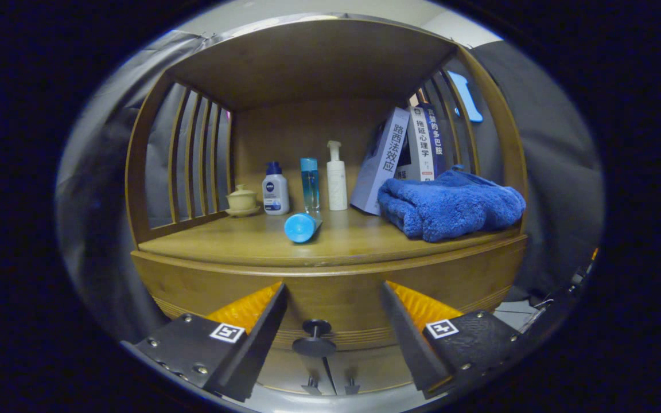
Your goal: Pull open the drawer, take out the items inside it, and place them on the countertop above the cabinet.
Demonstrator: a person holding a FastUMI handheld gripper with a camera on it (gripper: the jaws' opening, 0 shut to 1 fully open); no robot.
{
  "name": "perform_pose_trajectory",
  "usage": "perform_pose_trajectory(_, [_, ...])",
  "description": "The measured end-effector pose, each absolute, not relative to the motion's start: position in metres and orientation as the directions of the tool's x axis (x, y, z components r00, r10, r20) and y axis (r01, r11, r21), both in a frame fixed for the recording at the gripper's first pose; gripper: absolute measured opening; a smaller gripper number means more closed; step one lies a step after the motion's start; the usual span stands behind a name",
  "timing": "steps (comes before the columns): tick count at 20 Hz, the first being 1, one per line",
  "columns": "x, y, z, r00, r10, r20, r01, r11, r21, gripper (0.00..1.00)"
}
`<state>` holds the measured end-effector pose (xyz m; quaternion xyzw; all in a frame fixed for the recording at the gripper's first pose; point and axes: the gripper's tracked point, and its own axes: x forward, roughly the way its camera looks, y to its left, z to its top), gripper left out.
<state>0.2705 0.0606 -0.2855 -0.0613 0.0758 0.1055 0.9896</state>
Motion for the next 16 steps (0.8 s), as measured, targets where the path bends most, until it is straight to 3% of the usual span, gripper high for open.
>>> perform_pose_trajectory(4, [0.27,0.061,-0.288,0.972,0.199,-0.124,-0.211,0.973,-0.097,0.99])
perform_pose_trajectory(8, [0.259,0.054,-0.307,0.96,0.181,-0.212,-0.196,0.979,-0.052,0.99])
perform_pose_trajectory(16, [0.174,0.036,-0.267,0.963,0.139,-0.23,-0.161,0.984,-0.081,0.99])
